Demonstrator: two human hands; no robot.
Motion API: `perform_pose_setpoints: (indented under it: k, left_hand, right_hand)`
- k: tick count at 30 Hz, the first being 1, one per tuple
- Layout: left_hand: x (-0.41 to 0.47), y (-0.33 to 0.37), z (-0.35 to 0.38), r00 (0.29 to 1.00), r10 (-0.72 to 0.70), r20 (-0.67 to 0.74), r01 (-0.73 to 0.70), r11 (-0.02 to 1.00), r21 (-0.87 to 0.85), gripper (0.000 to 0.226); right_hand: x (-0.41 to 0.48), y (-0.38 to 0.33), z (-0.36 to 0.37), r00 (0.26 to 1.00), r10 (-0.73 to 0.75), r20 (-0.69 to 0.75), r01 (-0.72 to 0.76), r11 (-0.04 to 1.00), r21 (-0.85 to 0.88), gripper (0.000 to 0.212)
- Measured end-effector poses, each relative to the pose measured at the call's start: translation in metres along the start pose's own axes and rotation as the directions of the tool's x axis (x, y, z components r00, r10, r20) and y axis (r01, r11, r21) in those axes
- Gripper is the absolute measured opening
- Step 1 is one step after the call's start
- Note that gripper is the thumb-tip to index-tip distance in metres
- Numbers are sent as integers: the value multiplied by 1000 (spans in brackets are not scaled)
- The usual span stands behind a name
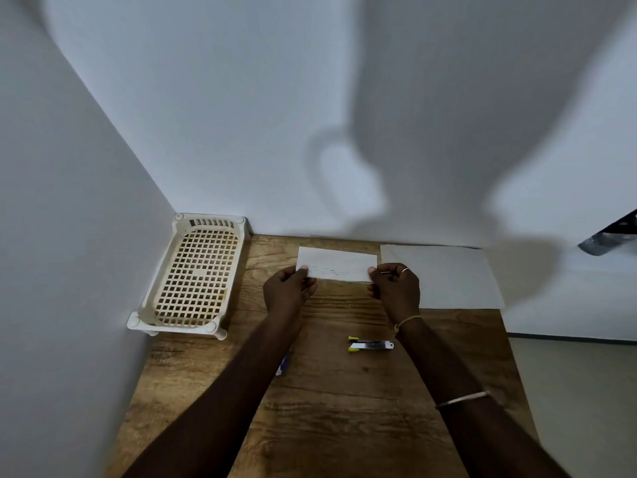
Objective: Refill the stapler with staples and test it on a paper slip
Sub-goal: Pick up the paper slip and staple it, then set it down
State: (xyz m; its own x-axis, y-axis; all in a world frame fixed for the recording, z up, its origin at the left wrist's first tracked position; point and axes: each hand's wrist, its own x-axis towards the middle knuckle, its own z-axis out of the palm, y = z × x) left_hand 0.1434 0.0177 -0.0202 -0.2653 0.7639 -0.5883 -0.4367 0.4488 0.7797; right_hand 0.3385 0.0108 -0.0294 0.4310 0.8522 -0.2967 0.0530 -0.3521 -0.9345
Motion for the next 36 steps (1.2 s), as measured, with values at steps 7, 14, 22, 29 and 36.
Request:
perform_pose_setpoints:
  k: [7,14,22,29,36]
  left_hand:
    - [35,-29,-6,993,-110,-34,113,987,118,33]
    - [44,-46,-13,996,-93,-10,93,974,206,35]
    - [41,-39,-20,999,37,-39,-11,852,524,60]
    - [7,-40,-20,866,412,284,-454,407,792,47]
    - [7,-63,-19,796,33,605,-574,-280,770,69]
  right_hand:
    - [13,30,11,995,99,-24,-102,975,-195,19]
    - [15,37,14,983,181,-16,-180,960,-213,16]
    - [12,34,6,988,145,-46,-152,932,-328,18]
    - [-13,32,5,950,-258,174,307,691,-654,31]
    - [-30,43,24,848,-126,516,526,325,-786,50]
